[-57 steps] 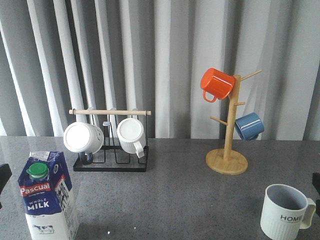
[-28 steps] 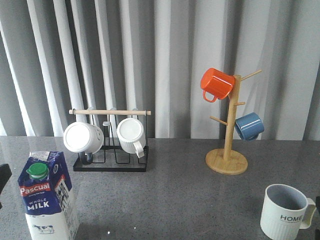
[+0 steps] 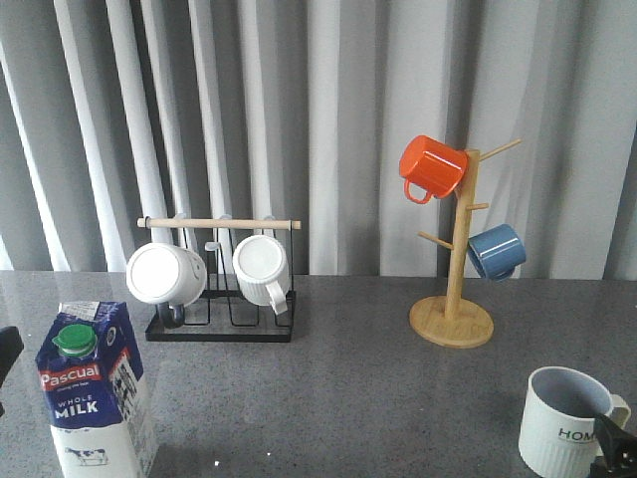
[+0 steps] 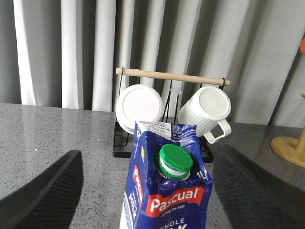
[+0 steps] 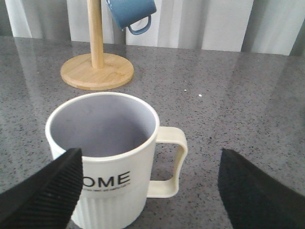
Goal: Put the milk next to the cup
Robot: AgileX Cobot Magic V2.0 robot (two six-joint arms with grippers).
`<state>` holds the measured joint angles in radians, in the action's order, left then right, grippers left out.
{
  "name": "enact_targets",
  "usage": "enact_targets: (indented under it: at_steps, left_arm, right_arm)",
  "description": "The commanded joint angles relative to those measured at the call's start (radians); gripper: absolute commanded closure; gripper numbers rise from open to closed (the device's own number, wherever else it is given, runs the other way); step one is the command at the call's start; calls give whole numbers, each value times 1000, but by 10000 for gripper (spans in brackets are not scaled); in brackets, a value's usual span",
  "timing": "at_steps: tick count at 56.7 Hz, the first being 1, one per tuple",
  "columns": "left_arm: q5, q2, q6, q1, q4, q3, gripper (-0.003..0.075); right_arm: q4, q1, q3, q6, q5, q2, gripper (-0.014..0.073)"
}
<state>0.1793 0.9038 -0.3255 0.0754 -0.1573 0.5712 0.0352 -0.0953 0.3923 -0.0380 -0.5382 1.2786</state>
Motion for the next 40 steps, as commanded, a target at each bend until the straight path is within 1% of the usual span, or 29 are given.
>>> enact_targets:
  at_steps: [1, 5, 10, 16, 23, 31, 40]
  left_arm:
    - [69, -9, -9, 5, 13, 35, 183]
    - [69, -9, -9, 5, 13, 35, 183]
    - [69, -9, -9, 5, 13, 35, 183]
    - [69, -9, -9, 5, 13, 35, 183]
    - [69, -9, -9, 5, 13, 35, 183]
    - [69, -9, -9, 5, 13, 35, 183]
    - [69, -9, -9, 5, 13, 35, 183]
  right_arm:
    - [-2, -53, -35, 11, -211, 9, 35]
    - [28, -90, -66, 44, -277, 25, 35]
    - [125, -129, -53, 100, -282, 47, 35]
    - [196, -134, -30, 105, -282, 71, 35]
    - [204, -142, -22, 72, -290, 117, 35]
    - [207, -169, -22, 74, -327, 167, 35]
    - [206, -169, -20, 56, -351, 189, 45]
